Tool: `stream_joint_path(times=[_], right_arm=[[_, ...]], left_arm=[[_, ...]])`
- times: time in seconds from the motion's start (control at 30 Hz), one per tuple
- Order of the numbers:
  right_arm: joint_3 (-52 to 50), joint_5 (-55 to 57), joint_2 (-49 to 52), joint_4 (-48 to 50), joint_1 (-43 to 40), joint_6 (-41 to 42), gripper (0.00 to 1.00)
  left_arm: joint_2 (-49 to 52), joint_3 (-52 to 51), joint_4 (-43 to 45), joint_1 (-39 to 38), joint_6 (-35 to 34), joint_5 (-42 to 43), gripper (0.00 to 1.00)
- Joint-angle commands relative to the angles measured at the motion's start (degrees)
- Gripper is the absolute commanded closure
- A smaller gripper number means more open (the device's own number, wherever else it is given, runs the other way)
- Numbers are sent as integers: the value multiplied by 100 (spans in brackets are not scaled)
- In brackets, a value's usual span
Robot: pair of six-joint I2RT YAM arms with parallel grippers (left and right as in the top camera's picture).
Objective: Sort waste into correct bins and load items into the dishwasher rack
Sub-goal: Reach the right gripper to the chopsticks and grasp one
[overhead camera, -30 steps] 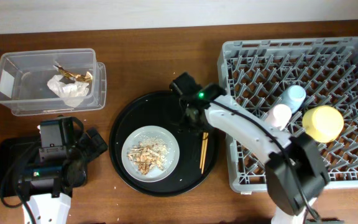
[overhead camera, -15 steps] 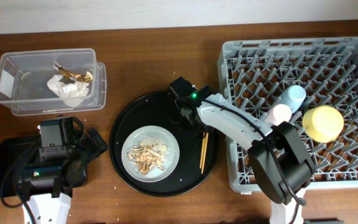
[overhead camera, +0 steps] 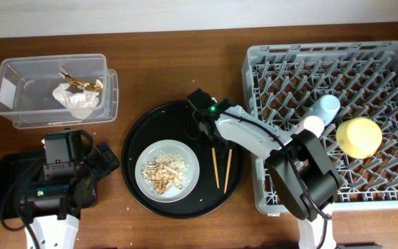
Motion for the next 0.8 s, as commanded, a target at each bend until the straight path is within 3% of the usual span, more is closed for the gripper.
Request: stream_joint_path(times=[0.0, 0.07, 0.13, 0.3, 0.47, 0.57, 0.77], right_arm=[[-289, -391, 31, 293, 2, -142, 53], [-343, -389, 31, 341, 2, -142, 57], [-358, -391, 31, 365, 2, -142, 73], [-343, -636, -28, 343, -7, -144, 96], [63, -669, -739, -216, -48, -280, 96], [483, -584, -1325, -723, -385, -782, 96], [734, -662, -2138, -887, -2087, -2931, 96]], left_arm=[[-39, 76, -4, 28, -52, -24, 1], [-39, 76, -7, 31, -52, -24, 1], [-39, 76, -7, 31, -52, -24, 1], [-39, 76, -4, 31, -52, -26, 1], [-39, 76, -4, 28, -52, -26, 1], [-39, 76, -7, 28, -52, -24, 1], [-39, 76, -4, 28, -52, -24, 1]])
